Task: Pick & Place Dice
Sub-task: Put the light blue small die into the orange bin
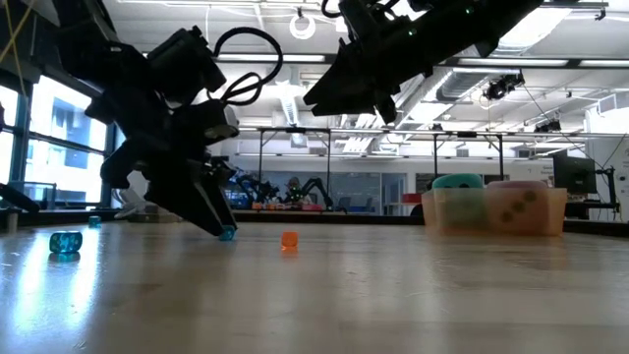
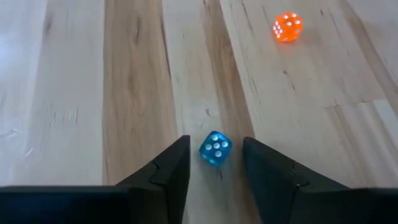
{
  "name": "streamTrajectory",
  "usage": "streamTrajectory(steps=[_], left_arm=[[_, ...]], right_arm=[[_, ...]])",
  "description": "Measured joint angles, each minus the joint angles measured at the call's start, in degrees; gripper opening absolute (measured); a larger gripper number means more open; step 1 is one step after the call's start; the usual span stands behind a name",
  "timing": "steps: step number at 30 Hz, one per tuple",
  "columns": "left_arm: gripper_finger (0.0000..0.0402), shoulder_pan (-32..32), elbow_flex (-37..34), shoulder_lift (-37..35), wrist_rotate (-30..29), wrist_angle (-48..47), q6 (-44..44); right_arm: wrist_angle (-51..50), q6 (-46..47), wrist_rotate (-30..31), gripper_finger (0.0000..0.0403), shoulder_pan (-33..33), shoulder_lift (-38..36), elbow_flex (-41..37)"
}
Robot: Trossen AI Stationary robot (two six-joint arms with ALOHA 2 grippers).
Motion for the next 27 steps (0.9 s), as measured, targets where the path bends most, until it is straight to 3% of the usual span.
streamTrajectory(steps=[9,27], left_arm=[[0.0116,0.77,0.08,3.46,2.65,3.24,-1.26],[0.007,2.16,0.11,3.62,4.26,2.75,-0.86]], right_arm=[[0.02,0.02,0.0,0.0119,0.0,-0.02,0.0],[0.0,-0.09,0.0,0.0119,0.0,-0.02,0.0]])
